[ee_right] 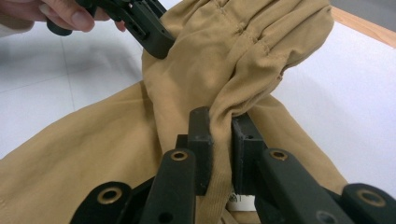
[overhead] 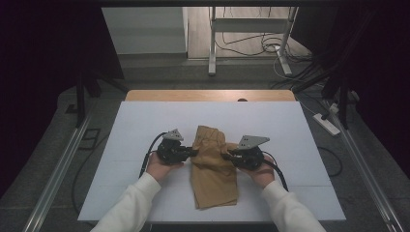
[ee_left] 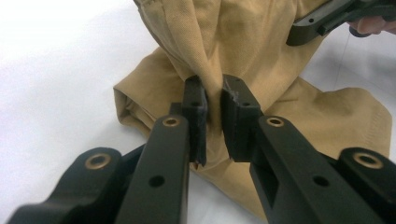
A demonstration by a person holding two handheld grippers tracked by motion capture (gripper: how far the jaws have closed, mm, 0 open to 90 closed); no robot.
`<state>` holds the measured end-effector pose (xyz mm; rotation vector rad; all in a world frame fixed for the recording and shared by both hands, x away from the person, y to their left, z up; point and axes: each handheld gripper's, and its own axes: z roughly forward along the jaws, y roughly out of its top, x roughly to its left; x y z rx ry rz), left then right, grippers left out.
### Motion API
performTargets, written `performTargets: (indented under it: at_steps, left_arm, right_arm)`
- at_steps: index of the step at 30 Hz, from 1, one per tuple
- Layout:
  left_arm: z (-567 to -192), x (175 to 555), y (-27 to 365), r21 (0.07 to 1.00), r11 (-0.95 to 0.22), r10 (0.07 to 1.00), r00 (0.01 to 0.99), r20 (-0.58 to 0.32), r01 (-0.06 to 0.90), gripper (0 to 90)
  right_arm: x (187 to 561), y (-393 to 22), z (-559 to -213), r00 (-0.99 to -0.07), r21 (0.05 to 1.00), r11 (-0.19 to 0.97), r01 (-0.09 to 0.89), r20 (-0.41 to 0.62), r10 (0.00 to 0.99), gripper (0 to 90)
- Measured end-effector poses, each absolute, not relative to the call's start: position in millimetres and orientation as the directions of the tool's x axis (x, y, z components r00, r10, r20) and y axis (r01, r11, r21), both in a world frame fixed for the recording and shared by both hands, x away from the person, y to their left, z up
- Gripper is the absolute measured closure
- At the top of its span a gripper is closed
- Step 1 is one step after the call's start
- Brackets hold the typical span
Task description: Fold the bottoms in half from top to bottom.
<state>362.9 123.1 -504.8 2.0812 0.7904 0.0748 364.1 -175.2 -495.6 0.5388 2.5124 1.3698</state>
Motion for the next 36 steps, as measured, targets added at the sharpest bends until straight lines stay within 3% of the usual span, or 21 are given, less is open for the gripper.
performTargets:
  at_steps: [25,36]
  left_arm:
    - [-505,341,127,0.757,-0.447,0.519,0.827,-0.214,0.477,72.6]
    - [-505,336,126,0.757,-0.454,0.502,0.837,-0.218,0.47,72.6]
  right_arm:
    - [339,-183,-499,-0.928,0.84,0.51,0.185,-0.021,0.372,77.3]
    - [338,-194,-497,-0.914,0.832,0.525,0.18,-0.056,0.402,78.0]
